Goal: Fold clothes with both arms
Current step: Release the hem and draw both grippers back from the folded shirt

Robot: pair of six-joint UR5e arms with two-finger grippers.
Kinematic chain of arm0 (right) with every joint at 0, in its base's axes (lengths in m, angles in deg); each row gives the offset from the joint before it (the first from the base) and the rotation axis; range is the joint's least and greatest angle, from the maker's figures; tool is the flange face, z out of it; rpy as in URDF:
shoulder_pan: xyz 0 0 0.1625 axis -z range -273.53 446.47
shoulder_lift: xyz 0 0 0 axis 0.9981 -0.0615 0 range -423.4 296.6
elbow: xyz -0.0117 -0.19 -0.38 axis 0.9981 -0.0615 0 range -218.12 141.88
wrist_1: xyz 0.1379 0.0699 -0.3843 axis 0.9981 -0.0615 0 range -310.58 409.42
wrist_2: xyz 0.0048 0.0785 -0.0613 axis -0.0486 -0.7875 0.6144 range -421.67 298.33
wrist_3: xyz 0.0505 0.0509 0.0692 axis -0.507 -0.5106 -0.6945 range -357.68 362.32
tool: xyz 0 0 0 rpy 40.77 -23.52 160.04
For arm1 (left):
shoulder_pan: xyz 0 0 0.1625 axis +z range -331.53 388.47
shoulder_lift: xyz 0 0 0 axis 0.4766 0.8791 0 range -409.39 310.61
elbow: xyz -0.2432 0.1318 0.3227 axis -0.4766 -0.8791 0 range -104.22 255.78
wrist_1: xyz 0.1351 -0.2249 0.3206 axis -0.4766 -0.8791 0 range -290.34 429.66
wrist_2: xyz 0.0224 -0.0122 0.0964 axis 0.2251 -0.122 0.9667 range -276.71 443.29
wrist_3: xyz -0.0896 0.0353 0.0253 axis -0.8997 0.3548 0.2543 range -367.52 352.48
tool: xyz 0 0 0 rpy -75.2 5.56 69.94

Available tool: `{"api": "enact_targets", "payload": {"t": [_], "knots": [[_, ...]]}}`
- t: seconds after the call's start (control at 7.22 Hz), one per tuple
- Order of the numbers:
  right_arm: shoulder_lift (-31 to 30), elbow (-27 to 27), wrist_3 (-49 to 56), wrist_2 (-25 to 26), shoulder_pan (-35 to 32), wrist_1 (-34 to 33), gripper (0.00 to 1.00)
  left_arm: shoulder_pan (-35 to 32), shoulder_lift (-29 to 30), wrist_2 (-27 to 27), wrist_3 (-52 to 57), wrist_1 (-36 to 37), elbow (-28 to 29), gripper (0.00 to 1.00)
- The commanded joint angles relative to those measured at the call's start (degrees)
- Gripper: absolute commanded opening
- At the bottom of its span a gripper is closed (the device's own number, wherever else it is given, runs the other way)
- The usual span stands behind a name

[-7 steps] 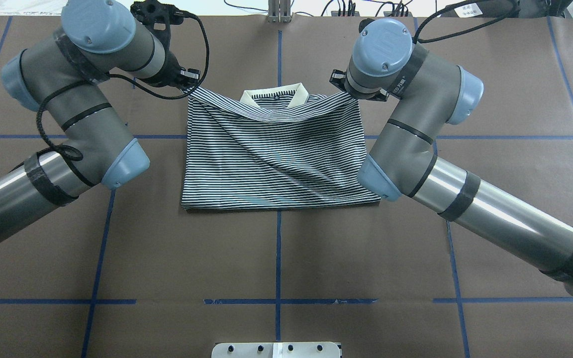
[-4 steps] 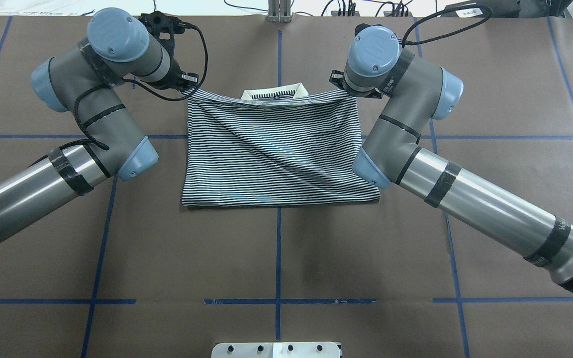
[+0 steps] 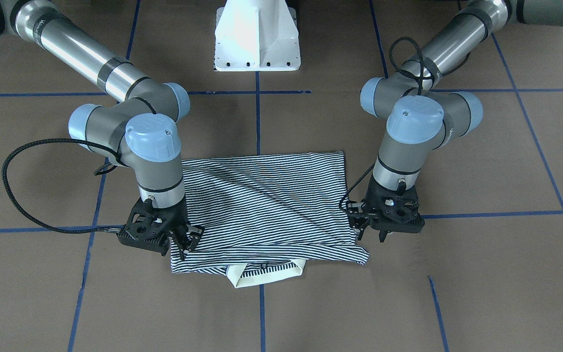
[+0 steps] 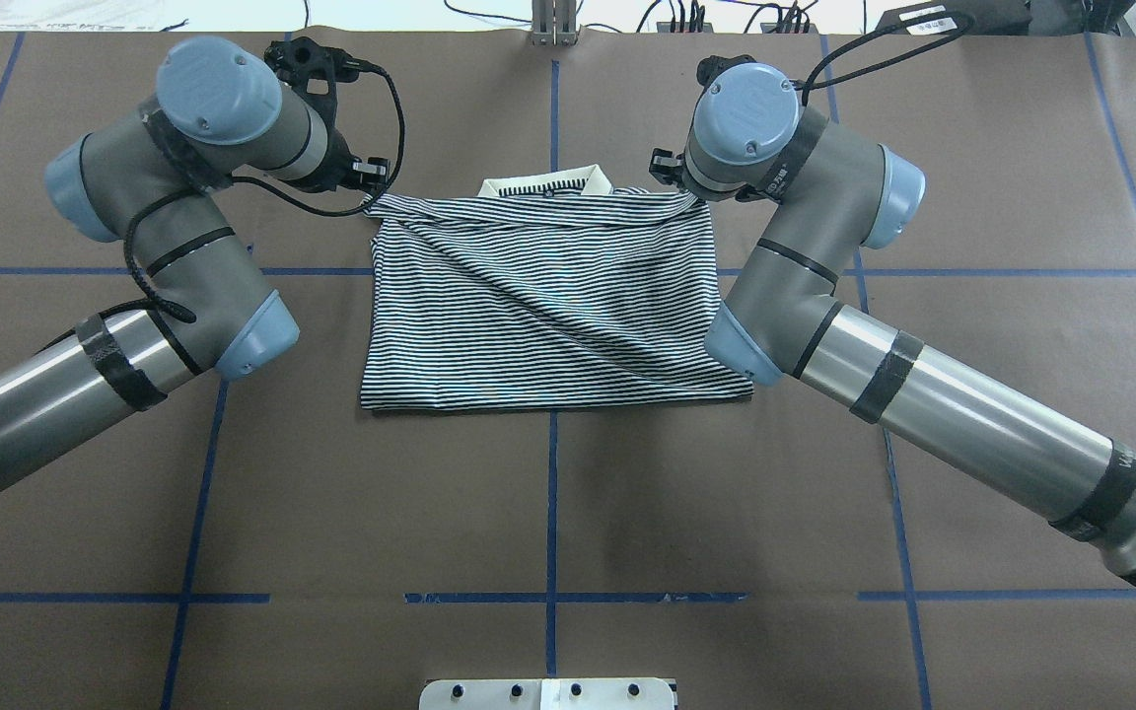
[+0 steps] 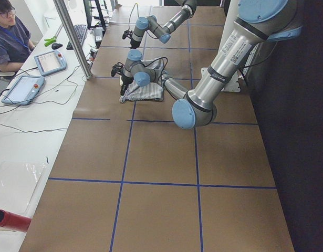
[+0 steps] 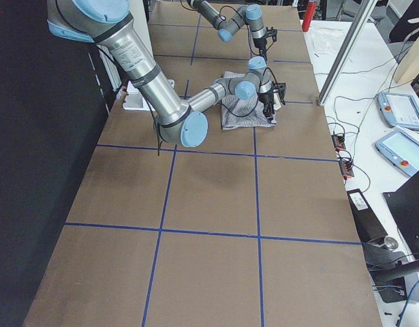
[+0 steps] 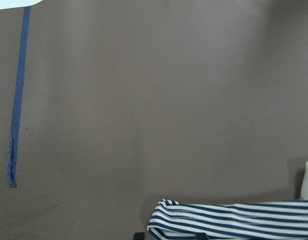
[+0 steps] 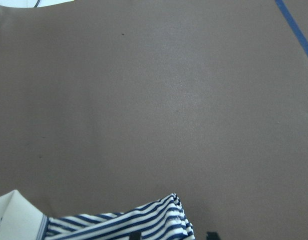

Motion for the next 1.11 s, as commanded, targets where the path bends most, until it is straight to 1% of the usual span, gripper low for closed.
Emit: {"api": "enact_targets", "payload": {"t": [0.0, 0.14, 0.28, 0.42, 0.69, 0.97], "knots": [[-5.1, 7.6, 5.4, -4.5, -1.6, -0.1, 1.00, 4.8, -9.1, 0.1, -2.4, 0.0, -12.8, 1.00], [-5.1, 7.8, 5.5, -4.5, -1.6, 0.0, 1.00, 8.1, -11.6, 0.7, -8.8, 0.0, -15.9, 0.97], [-5.2, 7.9, 5.5, -4.5, -1.5, 0.1, 1.00, 12.2, -12.7, 3.3, -15.8, -0.1, -17.1, 0.65], [-5.2, 7.8, 5.5, -4.5, -1.5, 0.1, 1.00, 13.5, -12.9, 3.9, -17.3, 0.0, -17.0, 0.61], [-5.3, 7.8, 5.4, -4.5, -1.5, 0.1, 1.00, 14.3, -15.3, 3.9, -17.2, 0.0, -16.6, 0.61], [-5.4, 7.8, 5.4, -4.4, -1.5, 0.1, 1.00, 15.6, -14.9, 4.1, -17.2, 0.0, -16.2, 0.61]]}}
